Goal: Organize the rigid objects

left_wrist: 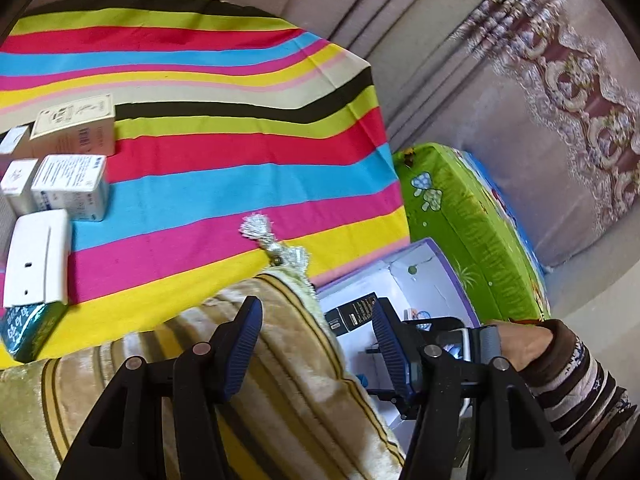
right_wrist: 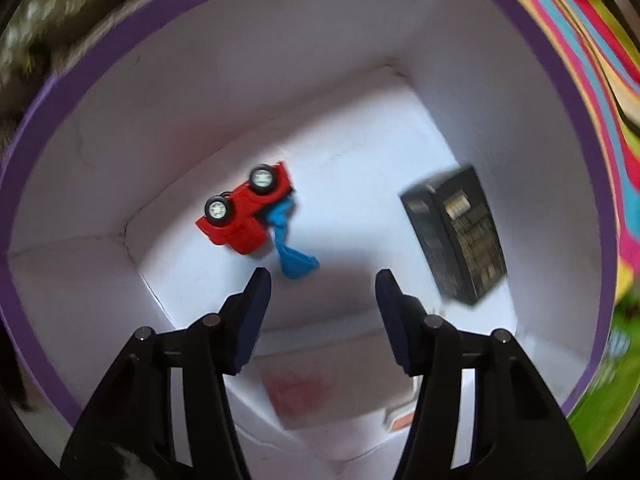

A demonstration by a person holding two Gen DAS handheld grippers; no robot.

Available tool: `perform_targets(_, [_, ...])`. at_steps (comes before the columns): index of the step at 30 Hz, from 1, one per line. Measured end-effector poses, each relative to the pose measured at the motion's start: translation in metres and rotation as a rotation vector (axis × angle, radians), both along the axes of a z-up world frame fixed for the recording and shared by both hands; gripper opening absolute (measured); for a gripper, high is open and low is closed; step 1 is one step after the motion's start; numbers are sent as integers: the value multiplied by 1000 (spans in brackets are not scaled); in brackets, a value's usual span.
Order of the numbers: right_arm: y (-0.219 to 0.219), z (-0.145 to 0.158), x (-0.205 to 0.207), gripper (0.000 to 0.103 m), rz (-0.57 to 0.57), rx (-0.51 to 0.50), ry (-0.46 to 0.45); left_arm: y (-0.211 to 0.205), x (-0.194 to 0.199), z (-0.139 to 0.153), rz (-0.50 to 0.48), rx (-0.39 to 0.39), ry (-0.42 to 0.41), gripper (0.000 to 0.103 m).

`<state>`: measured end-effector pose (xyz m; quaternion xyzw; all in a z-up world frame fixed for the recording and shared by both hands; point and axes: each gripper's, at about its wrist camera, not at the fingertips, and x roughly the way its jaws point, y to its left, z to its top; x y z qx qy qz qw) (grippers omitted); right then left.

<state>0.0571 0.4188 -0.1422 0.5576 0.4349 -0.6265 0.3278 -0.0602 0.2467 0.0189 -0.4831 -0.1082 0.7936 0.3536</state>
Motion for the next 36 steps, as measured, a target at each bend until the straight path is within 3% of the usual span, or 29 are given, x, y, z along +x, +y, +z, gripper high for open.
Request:
perform_targets(4, [-5, -11, 3, 55, 74, 7, -36, -5, -3, -3, 13, 10, -11, 58])
perform_targets(6, [-3, -9, 2, 46, 77, -18, -76, -6, -4, -5, 18, 14, -18, 58])
perform_targets(7, [0, -9, -2, 33, 34, -44, -139, -6, -4, -6, 20, 15, -22, 58])
perform_targets(8, [3, -8, -4, 26, -1, -60, -170, -7, -5, -7, 23, 18, -27, 58])
perform_targets(13, [30, 10, -16, 26, -243, -223, -269, -10, -4, -8, 25, 31, -31, 58])
perform_targets(19, [62, 42, -10, 24, -458, -389, -298, -14, -4, -8, 34, 49, -37, 58])
perform_targets(25, [87, 40, -5, 23, -701, -476, -328, -17, -2, -8, 36, 52, -34, 58])
perform_targets(28, [104, 42, -8, 23, -844, -571, -362, -20, -1, -7, 41, 55, -31, 58])
perform_targets(32, [115, 45, -11, 23, -936, -667, -377, -24, -2, -9, 50, 63, -42, 58])
perform_targets(36, [115, 49, -11, 23, -955, -627, -306, -30, 2, -4, 49, 62, -18, 58])
